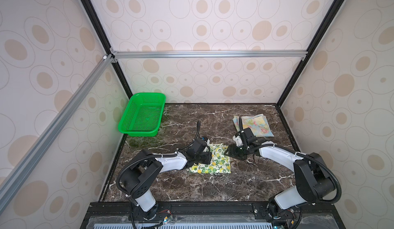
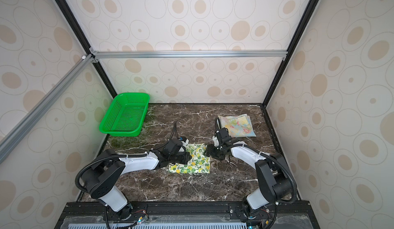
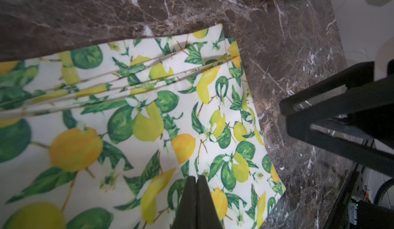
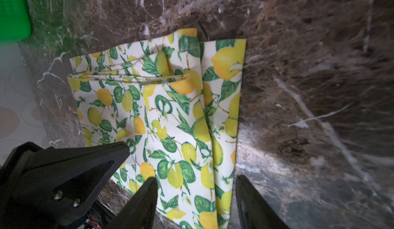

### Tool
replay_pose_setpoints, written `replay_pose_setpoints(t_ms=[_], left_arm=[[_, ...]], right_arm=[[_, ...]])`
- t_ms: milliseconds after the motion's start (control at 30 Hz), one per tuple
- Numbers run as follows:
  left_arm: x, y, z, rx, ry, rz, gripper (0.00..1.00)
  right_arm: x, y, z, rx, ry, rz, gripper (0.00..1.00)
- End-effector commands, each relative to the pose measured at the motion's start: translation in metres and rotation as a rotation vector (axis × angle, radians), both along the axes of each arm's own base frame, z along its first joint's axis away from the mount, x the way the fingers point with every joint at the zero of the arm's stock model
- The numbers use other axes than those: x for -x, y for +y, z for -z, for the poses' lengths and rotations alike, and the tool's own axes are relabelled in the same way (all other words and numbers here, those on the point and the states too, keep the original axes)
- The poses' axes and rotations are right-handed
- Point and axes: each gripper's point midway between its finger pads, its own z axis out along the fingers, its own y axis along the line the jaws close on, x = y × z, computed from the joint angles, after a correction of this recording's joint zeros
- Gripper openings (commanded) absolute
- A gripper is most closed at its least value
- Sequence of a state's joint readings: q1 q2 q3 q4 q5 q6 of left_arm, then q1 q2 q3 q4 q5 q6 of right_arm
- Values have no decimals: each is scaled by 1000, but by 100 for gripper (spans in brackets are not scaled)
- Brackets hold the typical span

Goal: Fold and stack the skirts

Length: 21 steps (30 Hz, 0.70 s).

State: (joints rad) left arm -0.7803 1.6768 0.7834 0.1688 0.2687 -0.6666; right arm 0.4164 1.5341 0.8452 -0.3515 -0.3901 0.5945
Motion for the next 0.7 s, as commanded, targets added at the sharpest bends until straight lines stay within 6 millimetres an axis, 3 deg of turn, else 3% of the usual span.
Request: replay_pose_setpoints(t_ms=[0, 300, 667], left_arm=[[-8, -20, -13, 64, -22, 29, 0], [0, -19, 9, 48, 33, 42, 0], [2, -16, 14, 38, 45, 35, 0]], right_arm=[[6, 1, 15, -3, 37, -32, 61], [12, 1, 38, -2, 81, -28, 60], [17, 3, 53, -28, 106, -1, 51]])
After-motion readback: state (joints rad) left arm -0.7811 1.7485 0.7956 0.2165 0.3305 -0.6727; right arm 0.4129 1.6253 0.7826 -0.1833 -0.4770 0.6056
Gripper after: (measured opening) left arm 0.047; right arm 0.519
